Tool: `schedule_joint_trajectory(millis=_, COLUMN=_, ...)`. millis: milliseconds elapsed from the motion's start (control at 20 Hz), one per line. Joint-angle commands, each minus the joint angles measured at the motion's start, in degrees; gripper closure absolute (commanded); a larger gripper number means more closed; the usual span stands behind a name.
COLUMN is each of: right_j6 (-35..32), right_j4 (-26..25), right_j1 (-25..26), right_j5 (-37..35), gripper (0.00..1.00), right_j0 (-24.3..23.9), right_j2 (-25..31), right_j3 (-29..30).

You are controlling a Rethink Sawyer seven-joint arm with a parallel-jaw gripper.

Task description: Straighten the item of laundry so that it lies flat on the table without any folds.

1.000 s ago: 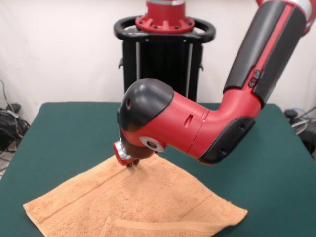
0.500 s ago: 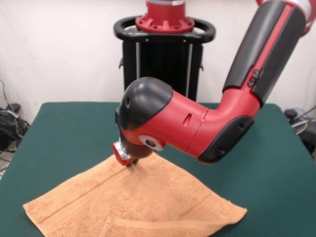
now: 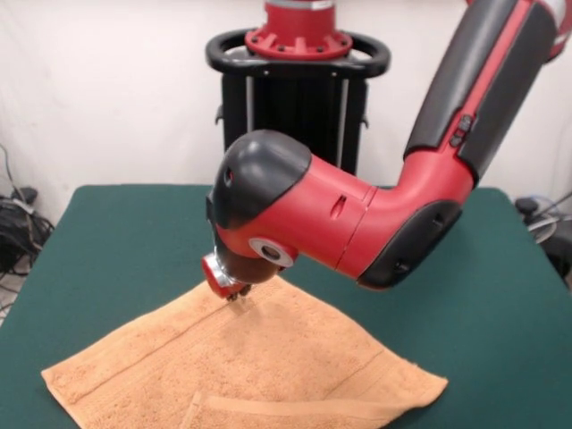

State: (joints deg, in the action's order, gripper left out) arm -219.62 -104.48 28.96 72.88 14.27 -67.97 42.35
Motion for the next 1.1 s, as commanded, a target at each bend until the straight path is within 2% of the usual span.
schedule_joint_trajectory(millis=50, right_j6=-0.3, right_j4=3.8, right_j1=-6.9, right_j5=-0.3, gripper=1.00, right_j0=-2.5, right_j2=4.0, right_j3=-5.0)
schedule_joint_trajectory(millis=400, right_j6=-4.4, right_j4=3.3, right_j1=-10.5, right_j5=3.9, gripper=1.00, right_j0=-3.8, right_j2=3.6, right_j3=-9.0)
schedule_joint_trajectory(millis=700, right_j6=-4.7, right_j4=5.0, right_j1=-11.2, right_j5=-1.5, gripper=1.00, right_j0=-4.3, right_j2=4.7, right_j3=-10.6)
schedule_joint_trajectory(millis=1100, right_j6=-3.0, right_j4=6.8, right_j1=-9.7, right_j5=-7.8, gripper=1.00, right_j0=-3.4, right_j2=7.0, right_j3=-7.9)
